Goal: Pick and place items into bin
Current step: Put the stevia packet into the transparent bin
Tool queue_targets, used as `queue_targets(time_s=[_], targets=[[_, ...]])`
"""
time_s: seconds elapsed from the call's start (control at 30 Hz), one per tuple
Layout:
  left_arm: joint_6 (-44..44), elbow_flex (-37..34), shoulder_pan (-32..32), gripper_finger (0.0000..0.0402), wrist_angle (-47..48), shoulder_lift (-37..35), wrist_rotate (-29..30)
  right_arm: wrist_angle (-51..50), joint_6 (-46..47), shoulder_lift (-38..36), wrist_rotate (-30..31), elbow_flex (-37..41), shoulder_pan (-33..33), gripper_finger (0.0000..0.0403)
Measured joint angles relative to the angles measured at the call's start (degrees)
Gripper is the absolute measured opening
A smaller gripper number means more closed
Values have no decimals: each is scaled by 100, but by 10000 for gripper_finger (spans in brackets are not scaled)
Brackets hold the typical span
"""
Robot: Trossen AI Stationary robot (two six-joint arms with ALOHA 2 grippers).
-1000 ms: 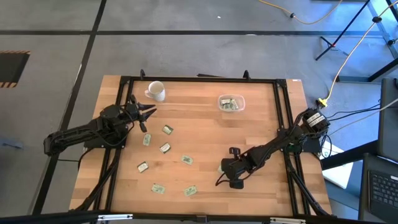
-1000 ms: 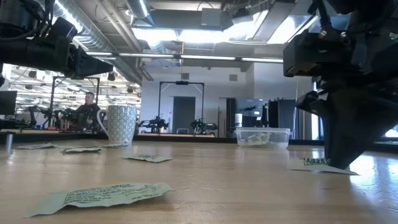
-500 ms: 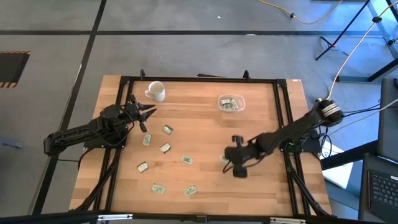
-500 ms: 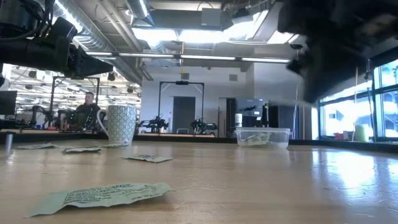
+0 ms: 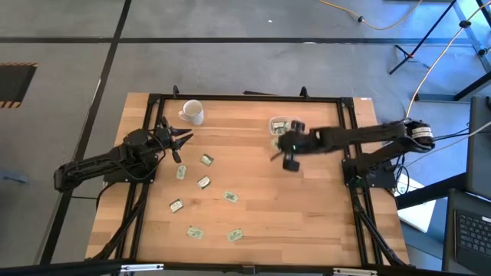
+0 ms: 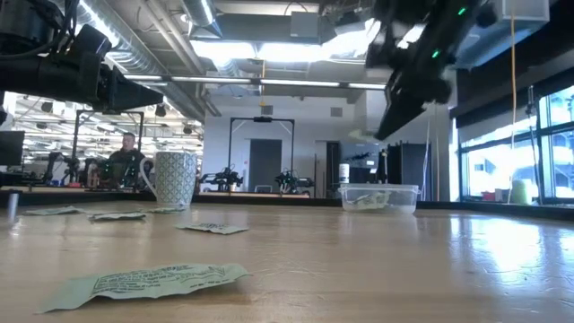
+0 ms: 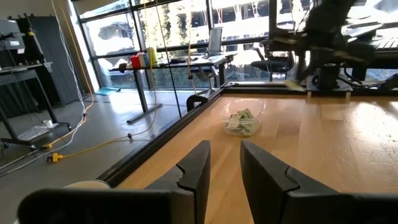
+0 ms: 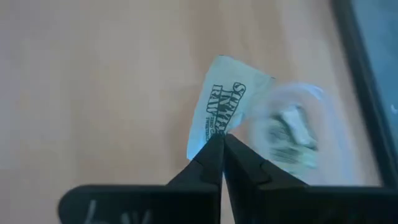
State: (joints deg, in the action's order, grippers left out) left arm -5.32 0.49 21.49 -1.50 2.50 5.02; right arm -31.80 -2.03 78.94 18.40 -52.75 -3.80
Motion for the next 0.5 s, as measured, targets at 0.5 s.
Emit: queue_targets(time_s=[0.5], targets=[[2, -2, 0, 82, 0, 2, 2, 283, -454, 923, -6, -4, -1917, 16]])
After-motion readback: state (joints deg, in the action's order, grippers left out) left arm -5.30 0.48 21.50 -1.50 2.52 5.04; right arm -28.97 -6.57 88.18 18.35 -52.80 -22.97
